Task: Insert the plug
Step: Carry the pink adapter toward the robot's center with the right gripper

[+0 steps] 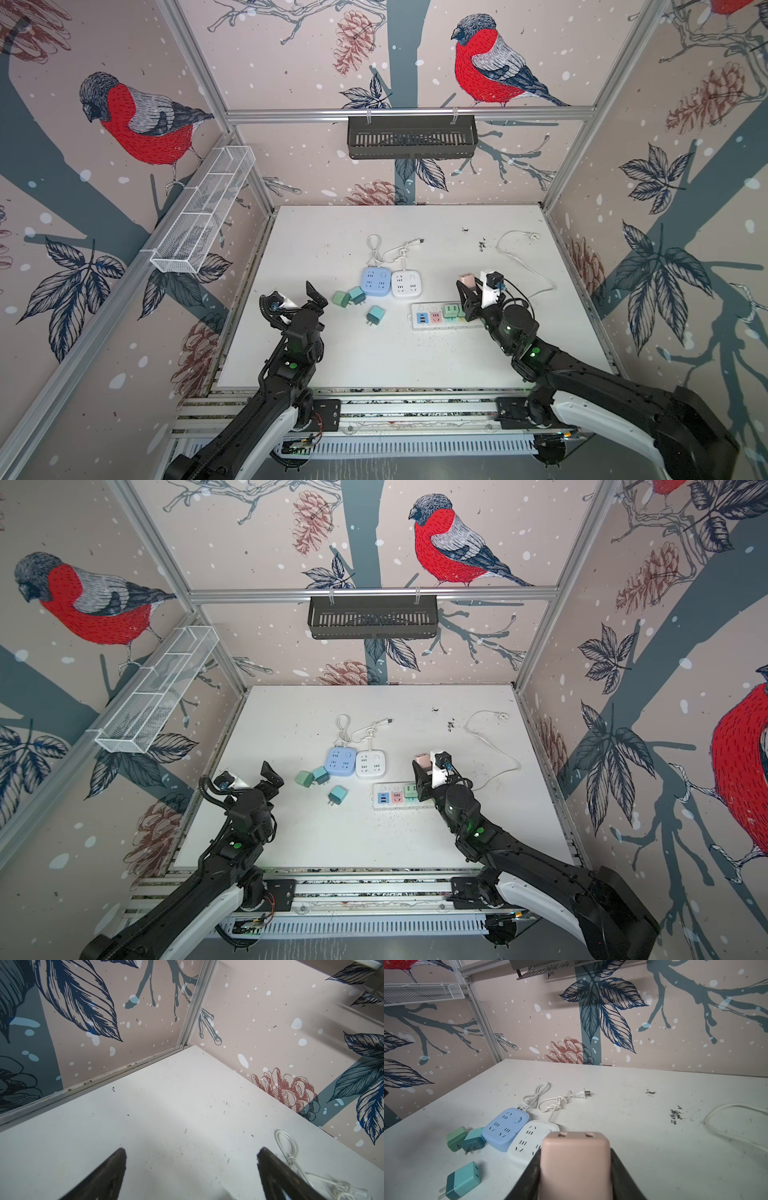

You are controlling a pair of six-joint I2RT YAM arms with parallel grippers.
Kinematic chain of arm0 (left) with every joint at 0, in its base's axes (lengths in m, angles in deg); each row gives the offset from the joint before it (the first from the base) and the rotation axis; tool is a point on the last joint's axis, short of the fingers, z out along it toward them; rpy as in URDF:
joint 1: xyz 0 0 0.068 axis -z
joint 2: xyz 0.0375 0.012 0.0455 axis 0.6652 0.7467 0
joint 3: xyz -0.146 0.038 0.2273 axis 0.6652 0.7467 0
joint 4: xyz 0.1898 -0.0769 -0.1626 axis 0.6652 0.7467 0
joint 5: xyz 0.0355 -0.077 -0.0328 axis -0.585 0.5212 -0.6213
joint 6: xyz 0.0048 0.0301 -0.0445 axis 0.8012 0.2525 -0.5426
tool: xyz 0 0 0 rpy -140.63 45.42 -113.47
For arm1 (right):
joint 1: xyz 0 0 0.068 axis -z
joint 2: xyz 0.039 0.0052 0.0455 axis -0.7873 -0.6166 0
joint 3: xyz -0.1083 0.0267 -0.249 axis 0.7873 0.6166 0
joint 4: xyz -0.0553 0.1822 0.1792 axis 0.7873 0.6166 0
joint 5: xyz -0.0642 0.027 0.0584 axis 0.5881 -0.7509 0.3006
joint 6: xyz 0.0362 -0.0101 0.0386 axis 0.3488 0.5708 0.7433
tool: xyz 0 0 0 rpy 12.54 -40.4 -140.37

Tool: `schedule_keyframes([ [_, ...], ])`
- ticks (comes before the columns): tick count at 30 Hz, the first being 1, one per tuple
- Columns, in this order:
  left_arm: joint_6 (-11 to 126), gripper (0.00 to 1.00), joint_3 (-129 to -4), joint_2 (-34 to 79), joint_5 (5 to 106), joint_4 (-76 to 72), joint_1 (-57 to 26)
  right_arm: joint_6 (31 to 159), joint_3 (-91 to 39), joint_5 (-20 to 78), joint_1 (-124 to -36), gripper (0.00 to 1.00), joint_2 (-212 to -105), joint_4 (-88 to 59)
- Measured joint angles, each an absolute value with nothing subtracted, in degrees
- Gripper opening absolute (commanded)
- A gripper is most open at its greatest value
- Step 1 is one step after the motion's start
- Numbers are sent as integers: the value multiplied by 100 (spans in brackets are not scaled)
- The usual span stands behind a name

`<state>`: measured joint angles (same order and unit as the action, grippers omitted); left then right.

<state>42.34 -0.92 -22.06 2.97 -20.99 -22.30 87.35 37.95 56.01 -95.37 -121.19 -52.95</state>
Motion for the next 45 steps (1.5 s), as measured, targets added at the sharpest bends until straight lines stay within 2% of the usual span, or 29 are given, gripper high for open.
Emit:
schedule_keyframes([
  [2, 4236, 98, -92, -2222, 313, -2096, -2232, 8446, 3970, 5603, -9537, 5, -12077, -5479],
  [8, 4277, 98, -92, -2239, 415, -2103, -2230, 7716, 4770, 5553, -9452, 6, -12071, -6274],
  [10, 4282, 98, -92, -2193, 431, -2147, -2230, 7465, 4982, 5304, -9371, 9, -12130, -6679],
  [14, 4321, 98, -109, -2032, 544, -2186, -2232, 7012, 5017, 4775, -9349, 7, -12368, -7653],
  [23, 4317, 98, -219, -1922, 564, -2186, -2230, 6955, 5017, 4401, -9126, 3, -13022, -7953],
  [34, 4605, 98, -136, -1870, 1108, -2440, -2230, 6822, 5019, 4313, -8853, 2, -12088, -8611],
  [38, 4682, 98, -171, -1710, 1316, -2485, -2232, 6842, 5019, 4018, -8729, 2, -12466, -9199],
  [45, 4771, 97, -348, -1385, 1519, -2564, -2230, 6835, 5019, 3642, -8764, 2, -12794, -9164],
])
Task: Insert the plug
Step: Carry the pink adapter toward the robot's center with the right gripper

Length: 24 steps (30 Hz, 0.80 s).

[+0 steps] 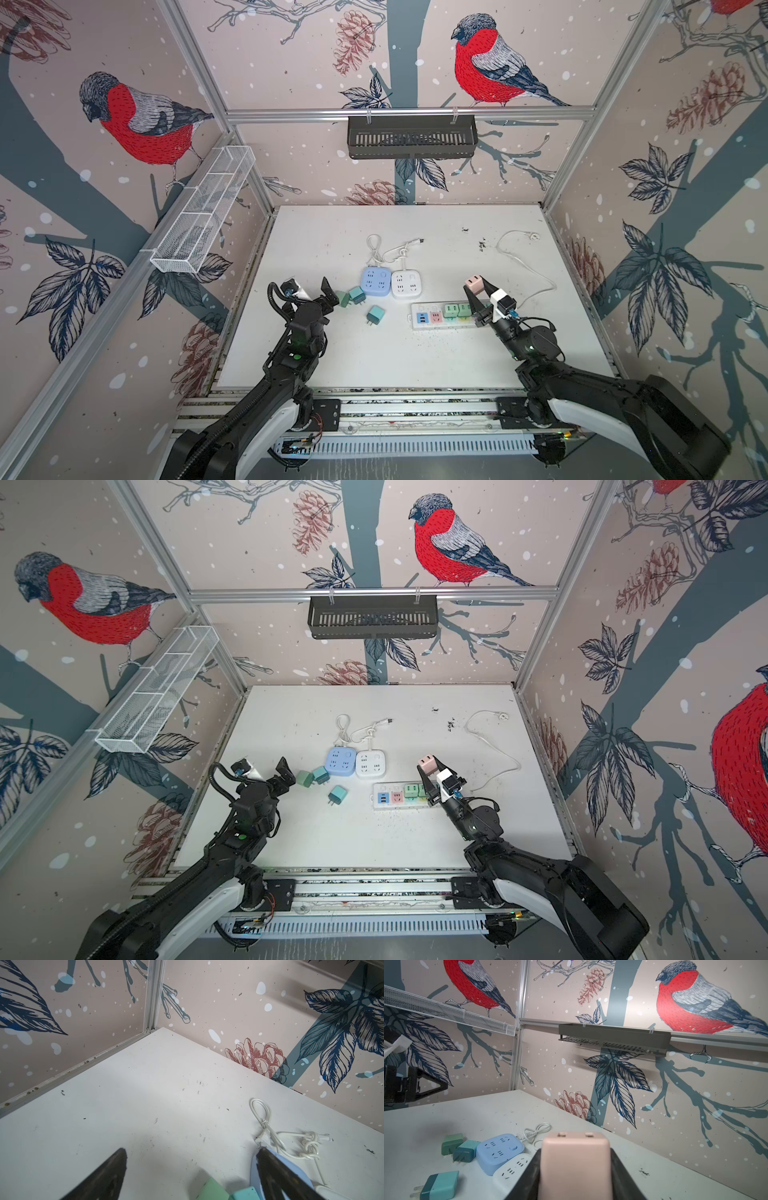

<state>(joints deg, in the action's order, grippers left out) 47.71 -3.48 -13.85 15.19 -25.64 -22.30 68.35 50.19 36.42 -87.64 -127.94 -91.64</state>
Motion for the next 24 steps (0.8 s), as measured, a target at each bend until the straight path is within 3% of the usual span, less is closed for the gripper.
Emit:
schedule_keyframes([
  [9, 5020, 97, -254, -1579, 1987, -2678, -2232, 6894, 5019, 3267, -9028, 2, -12563, -8919],
  [17, 5073, 97, -155, -1865, 2383, -2702, -2221, 7471, 5019, 3365, -10307, 2, -10104, -7544],
  [24, 5158, 97, -158, -1752, 2555, -2702, -2221, 7438, 5019, 3658, -10512, 3, -8202, -5842],
])
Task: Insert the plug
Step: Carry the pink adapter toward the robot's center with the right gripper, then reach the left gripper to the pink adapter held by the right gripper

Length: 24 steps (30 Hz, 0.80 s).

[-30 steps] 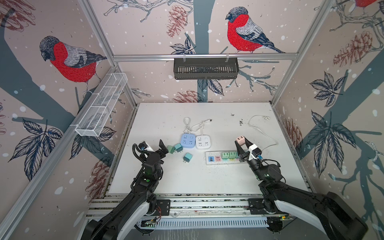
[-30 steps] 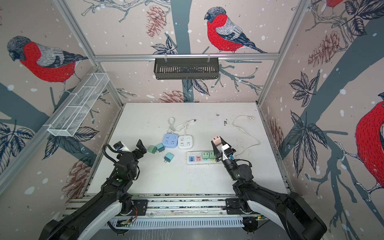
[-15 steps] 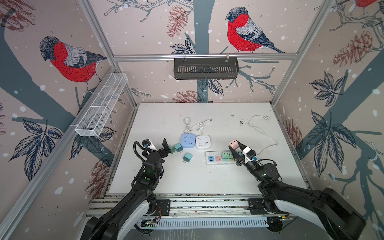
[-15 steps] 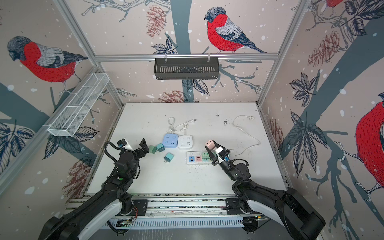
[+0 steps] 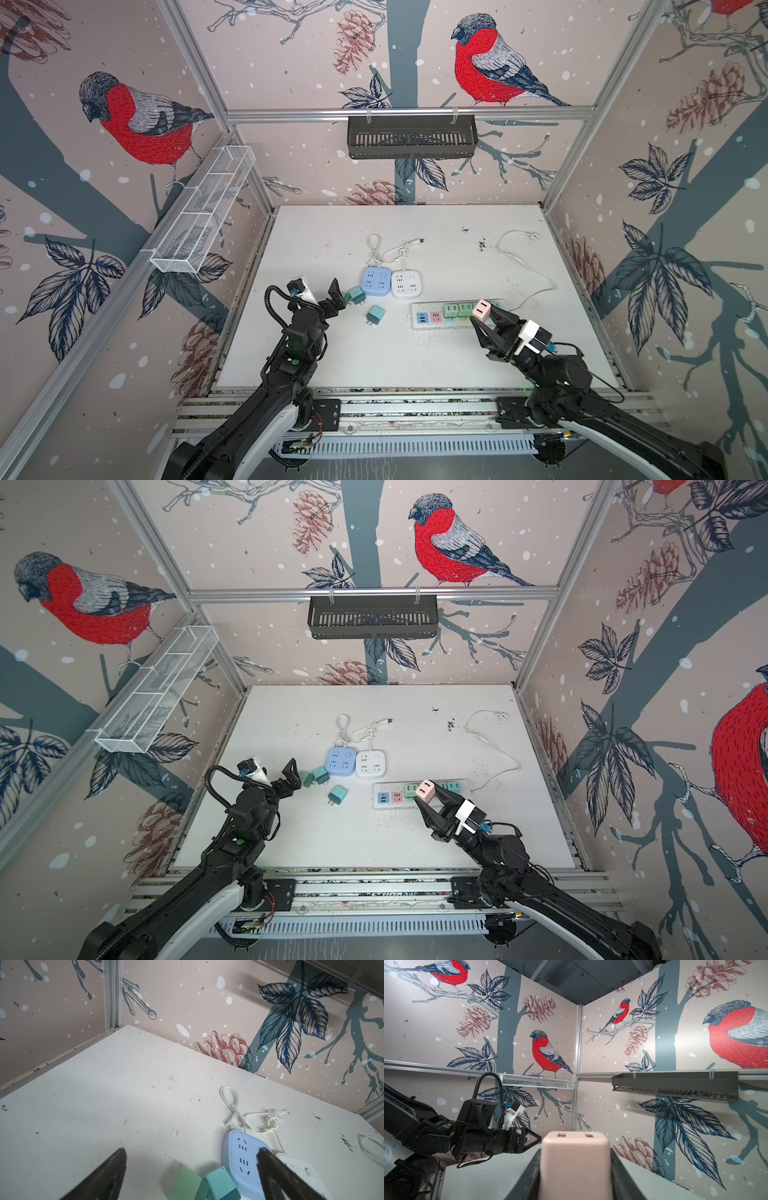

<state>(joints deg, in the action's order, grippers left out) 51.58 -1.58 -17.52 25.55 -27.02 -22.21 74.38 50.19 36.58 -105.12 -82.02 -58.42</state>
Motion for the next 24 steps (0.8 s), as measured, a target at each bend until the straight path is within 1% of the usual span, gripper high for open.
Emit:
schedule_keyframes([
  [3, 5213, 97, -166, -1627, 2798, -2719, -2221, 7237, 5019, 3745, -10512, 3, -8023, -5483],
  [5, 5237, 97, -175, -1542, 2835, -2787, -2221, 7030, 5019, 3658, -10512, 6, -8049, -5409],
  [9, 5346, 97, -243, -1264, 3119, -2973, -2221, 6525, 5019, 3380, -10512, 5, -8405, -5787],
  [14, 5484, 96, -317, -1022, 3316, -3111, -2217, 6070, 5019, 3321, -10510, 4, -9330, -6161],
  [18, 5521, 94, -225, -1376, 3565, -3172, -2193, 5793, 5017, 3089, -10495, 3, -10370, -6703],
  [22, 5517, 86, -99, -1994, 3821, -2960, -2182, 5764, 5017, 3013, -10457, 3, -11262, -7035],
  [24, 5460, 82, -260, -2254, 4199, -2590, -2182, 5766, 5006, 2926, -10438, 3, -11529, -7111],
])
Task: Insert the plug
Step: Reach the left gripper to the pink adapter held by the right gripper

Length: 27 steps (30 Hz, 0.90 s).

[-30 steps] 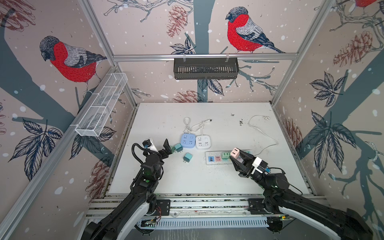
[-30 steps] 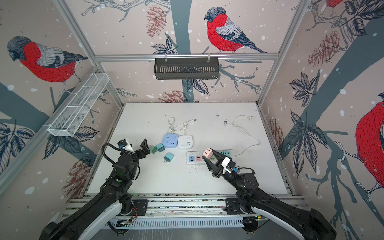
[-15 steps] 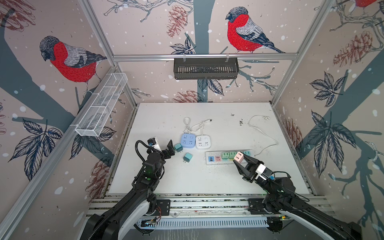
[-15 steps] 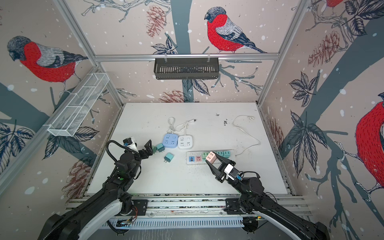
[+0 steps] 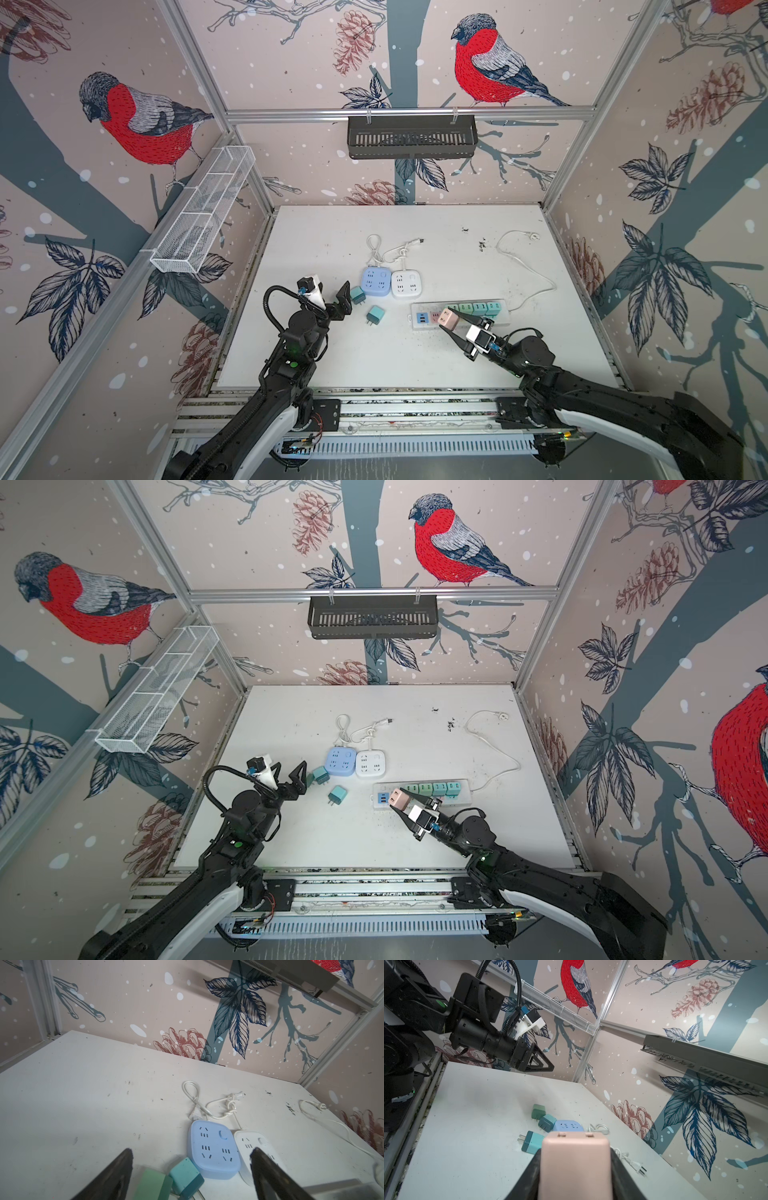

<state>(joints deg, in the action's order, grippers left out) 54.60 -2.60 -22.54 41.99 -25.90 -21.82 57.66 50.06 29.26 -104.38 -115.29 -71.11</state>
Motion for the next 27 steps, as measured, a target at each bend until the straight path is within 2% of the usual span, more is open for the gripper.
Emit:
schedule_keyframes([
  [6, 5176, 79, -1176, -2491, 5860, -1753, -2090, 5771, 4956, 2554, -10442, 3, -11988, -7365],
  [9, 5121, 77, -1482, -2407, 6367, -1491, -1653, 5779, 4917, 2510, -10464, 3, -12062, -7444],
  [18, 5320, 78, -2004, -1798, 6551, -1189, 91, 5788, 4847, 2561, -10630, 4, -12265, -7514],
  [27, 5484, 71, -2503, -563, 6389, -1159, 1184, 5740, 4836, 2753, -10825, 4, -12287, -7524],
])
